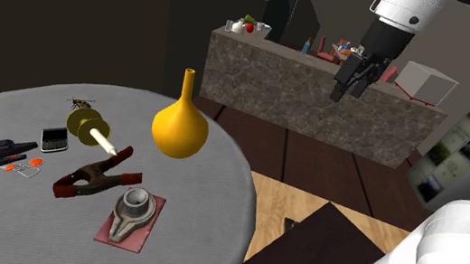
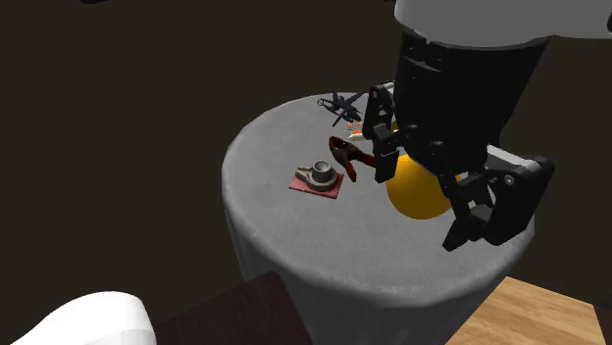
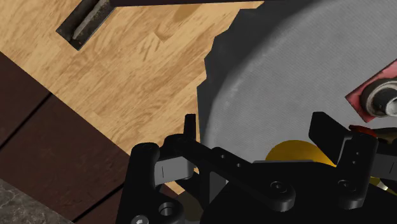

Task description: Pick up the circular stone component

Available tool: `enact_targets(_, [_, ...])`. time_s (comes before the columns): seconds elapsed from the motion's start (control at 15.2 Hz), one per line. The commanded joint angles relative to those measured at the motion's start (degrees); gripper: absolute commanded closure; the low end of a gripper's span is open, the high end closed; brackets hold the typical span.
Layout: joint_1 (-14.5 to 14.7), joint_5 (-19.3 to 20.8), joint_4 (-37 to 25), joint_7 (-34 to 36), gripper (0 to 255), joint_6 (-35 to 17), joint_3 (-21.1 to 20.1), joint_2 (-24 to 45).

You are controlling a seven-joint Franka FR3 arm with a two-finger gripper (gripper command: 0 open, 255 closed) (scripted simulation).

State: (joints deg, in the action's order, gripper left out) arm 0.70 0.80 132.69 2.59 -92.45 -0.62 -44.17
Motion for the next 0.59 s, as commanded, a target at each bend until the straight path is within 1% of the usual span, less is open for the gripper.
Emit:
enact_targets(0.0, [0.0,0.0,0.0,0.0,0,0.0,0.0,0.0])
enact_targets(0.53, [2.6,-4.9,4.0,9.5,0,-9.5,-8.2,6.1])
